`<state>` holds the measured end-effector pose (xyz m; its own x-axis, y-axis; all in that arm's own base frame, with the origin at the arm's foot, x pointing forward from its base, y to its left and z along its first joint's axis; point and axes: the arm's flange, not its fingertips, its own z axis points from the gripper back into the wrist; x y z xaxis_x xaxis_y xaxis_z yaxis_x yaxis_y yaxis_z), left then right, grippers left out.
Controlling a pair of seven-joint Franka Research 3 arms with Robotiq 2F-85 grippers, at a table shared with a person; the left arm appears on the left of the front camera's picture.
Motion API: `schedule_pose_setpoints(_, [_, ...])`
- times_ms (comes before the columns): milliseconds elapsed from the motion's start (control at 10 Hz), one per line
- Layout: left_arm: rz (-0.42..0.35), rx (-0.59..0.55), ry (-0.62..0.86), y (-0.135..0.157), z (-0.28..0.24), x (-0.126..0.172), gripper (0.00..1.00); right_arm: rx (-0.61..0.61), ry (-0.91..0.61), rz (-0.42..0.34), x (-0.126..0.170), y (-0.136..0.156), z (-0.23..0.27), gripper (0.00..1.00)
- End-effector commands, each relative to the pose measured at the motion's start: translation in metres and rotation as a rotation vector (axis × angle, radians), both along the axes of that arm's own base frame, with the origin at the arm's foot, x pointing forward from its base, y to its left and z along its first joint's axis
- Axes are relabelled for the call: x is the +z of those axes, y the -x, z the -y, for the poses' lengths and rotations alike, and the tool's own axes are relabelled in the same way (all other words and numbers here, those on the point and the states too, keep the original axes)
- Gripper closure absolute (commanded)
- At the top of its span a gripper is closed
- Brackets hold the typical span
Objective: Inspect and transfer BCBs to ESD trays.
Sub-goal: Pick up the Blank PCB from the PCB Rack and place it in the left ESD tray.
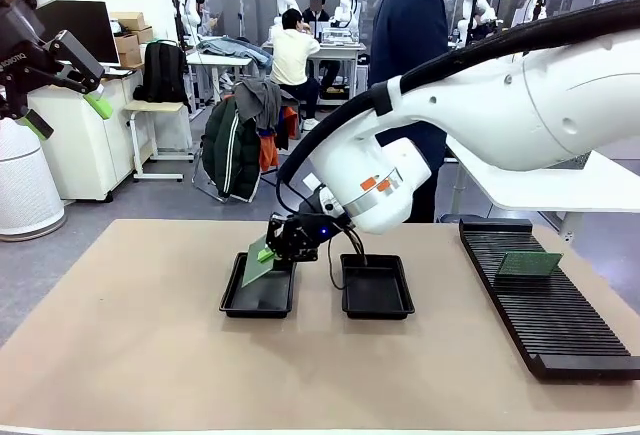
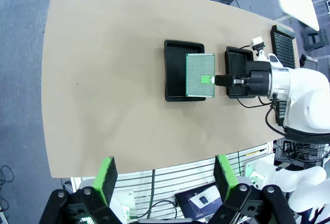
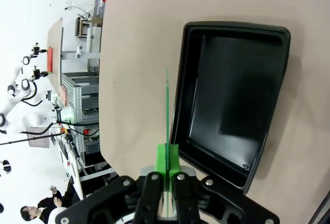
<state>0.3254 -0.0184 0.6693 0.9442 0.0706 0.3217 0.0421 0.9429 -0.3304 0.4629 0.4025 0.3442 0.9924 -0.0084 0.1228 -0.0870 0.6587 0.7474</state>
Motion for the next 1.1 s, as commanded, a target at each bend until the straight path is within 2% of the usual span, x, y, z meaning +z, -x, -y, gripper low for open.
schedule_pose_setpoints(0, [0.009,-0.014,0.006,-0.001,-0.002,-0.002,0.0,-0.003,0.031,-0.022,-0.004,-0.008,-0.016,0.97])
schedule_pose_setpoints(1000, [0.009,-0.014,0.006,-0.001,-0.002,-0.002,0.0,-0.061,0.099,-0.071,-0.041,-0.034,-0.04,0.97])
